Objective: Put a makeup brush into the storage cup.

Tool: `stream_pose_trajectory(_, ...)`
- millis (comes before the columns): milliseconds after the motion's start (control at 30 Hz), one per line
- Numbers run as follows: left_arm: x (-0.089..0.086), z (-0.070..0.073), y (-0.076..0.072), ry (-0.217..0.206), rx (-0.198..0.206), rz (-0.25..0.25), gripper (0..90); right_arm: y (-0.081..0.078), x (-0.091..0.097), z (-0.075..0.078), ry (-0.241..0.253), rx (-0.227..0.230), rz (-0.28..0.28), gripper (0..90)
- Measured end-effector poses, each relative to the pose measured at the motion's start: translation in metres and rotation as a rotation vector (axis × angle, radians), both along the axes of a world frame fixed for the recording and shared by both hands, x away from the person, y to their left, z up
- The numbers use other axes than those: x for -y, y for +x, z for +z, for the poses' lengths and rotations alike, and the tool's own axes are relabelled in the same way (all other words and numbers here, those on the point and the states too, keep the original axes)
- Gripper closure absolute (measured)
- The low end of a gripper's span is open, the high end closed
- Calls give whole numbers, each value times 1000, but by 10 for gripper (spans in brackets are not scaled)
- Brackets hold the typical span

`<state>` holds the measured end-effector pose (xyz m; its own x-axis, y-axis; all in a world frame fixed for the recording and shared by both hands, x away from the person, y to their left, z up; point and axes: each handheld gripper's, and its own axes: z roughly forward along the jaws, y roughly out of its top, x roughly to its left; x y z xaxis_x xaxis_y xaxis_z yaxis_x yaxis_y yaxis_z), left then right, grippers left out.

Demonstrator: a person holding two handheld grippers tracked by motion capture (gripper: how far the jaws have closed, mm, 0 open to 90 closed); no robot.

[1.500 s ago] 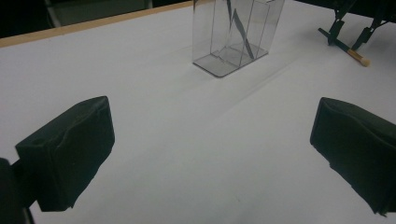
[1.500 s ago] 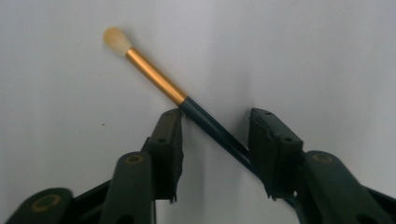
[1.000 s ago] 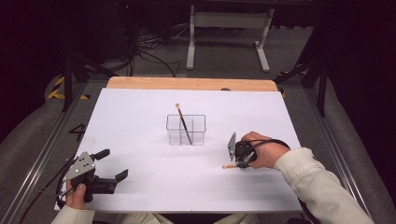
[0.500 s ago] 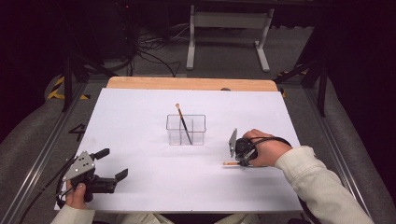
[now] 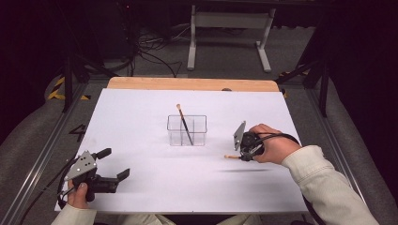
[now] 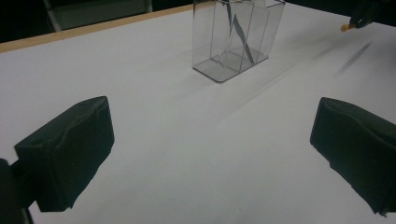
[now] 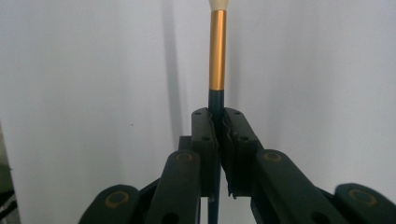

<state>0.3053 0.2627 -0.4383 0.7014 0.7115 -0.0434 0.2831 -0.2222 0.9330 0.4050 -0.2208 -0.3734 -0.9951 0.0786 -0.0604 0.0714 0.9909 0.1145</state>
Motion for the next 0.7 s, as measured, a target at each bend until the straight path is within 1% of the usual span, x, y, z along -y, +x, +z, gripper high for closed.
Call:
stream_pose_trajectory(100, 0, 0, 0, -7, -1, 6, 4, 0, 2, 6, 36, 15, -14, 846)
stream_pose_trajectory(133, 0, 0, 1, 1, 4, 1, 4, 0, 3, 8, 48, 21, -22, 846)
stream_pose_trajectory(267, 0, 0, 1, 5, 1, -1, 4, -1, 5, 14, 69, 32, -34, 846)
stream_pose_trajectory(333, 0, 0, 1, 5, 1, -2, 4, -1, 6, 18, 83, 33, -49, 846)
stream_pose_trajectory(367, 1, 0, 1, 3, -1, -2, 4, 0, 7, 20, 101, 30, -68, 846)
stream_pose_trajectory(400, 1, 0, 1, 3, -1, -2, 4, 0, 7, 20, 101, 30, -68, 846)
stream_pose_trajectory(433, 1, 0, 1, 1, 0, -1, 4, 0, 8, 22, 111, 33, -82, 846)
stream_pose_trajectory(467, 1, 0, 1, 1, -2, -3, 4, 1, 9, 23, 124, 33, -101, 846)
stream_pose_trajectory(500, 1, 0, 1, 4, -1, -4, 4, 1, 10, 25, 135, 30, -107, 846)
stream_pose_trajectory(533, 1, 0, 1, 5, -1, -4, 4, 1, 11, 27, 161, 35, -129, 846)
stream_pose_trajectory(567, 1, 0, 1, 5, -1, -4, 4, 1, 11, 27, 161, 35, -129, 846)
stream_pose_trajectory(700, 1, 0, 1, 4, 0, -3, 4, 1, 13, 33, 209, 42, -145, 845)
